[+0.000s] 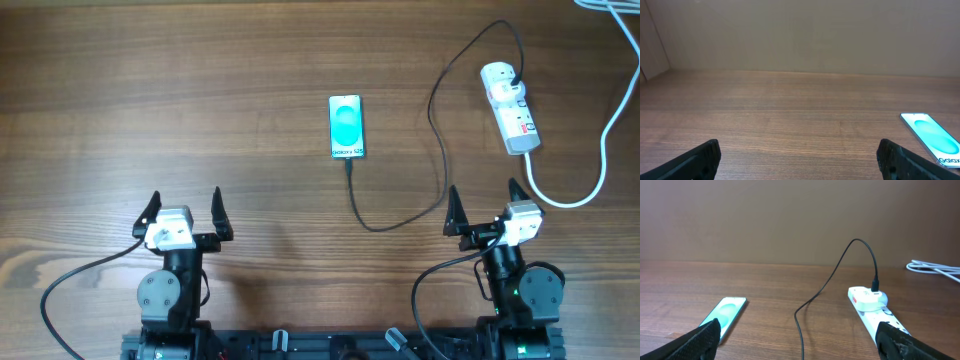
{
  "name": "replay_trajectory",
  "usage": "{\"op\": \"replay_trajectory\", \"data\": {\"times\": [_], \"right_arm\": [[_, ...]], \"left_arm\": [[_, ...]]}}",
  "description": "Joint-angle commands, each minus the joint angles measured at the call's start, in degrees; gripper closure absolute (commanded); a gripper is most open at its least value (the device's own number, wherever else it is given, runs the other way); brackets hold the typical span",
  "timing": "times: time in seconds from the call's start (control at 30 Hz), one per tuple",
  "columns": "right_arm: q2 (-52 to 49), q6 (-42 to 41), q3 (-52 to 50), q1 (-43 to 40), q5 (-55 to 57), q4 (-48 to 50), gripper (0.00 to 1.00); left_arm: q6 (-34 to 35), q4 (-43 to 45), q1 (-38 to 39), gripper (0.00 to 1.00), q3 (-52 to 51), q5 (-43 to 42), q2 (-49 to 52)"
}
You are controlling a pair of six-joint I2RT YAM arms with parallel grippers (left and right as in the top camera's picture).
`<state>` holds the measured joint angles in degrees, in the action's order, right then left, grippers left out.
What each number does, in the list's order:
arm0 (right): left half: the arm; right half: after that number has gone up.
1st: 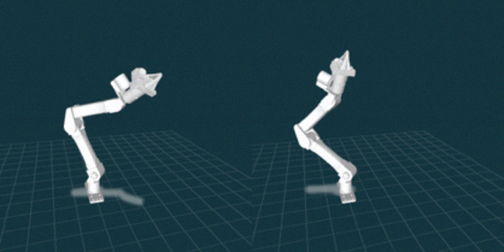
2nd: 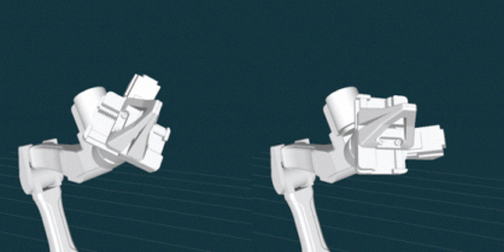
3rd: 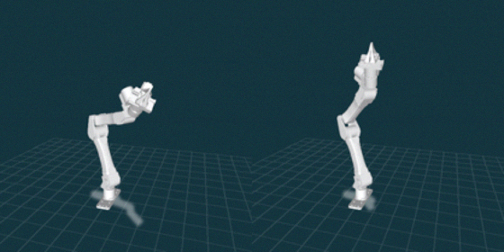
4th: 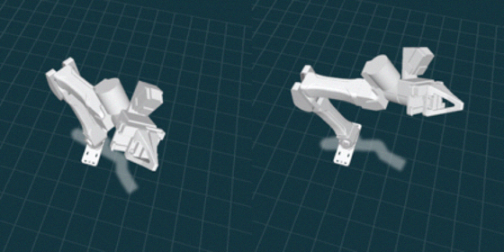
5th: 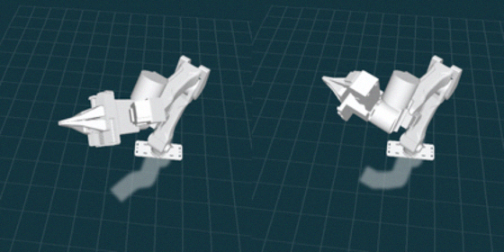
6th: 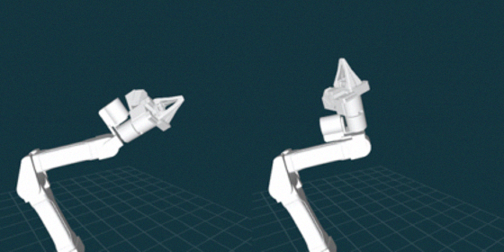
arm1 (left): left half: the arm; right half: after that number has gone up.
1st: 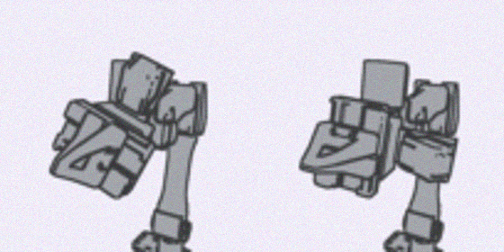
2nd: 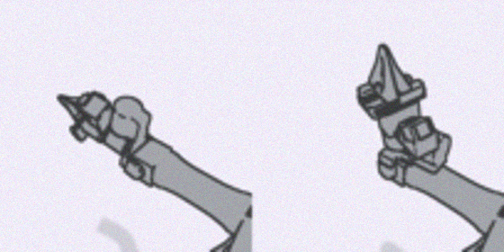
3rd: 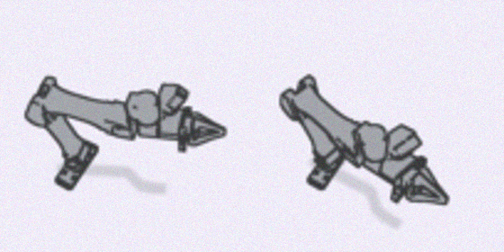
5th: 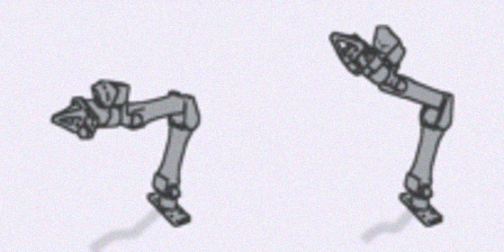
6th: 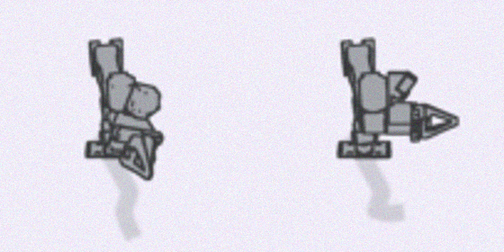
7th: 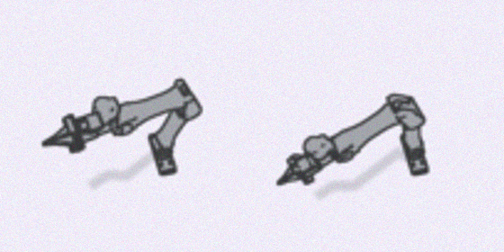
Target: Plug charger to phone and switch on socket
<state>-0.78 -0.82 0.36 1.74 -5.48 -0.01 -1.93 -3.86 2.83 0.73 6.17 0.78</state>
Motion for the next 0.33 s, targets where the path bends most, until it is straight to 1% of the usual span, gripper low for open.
{"op": "replay_trajectory", "data": {"times": [0.0, 0.3], "right_arm": [[0.57, -0.72, -0.04, 0.28, 0.94, 0.11, 0.00], [0.57, -0.74, -0.04, 0.28, 0.94, 0.11, 0.01]], "left_arm": [[-1.07, 0.20, -0.48, 0.00, -0.42, -0.13, -0.61], [-1.07, 0.22, -0.50, 0.00, -0.42, -0.15, -0.61]]}}
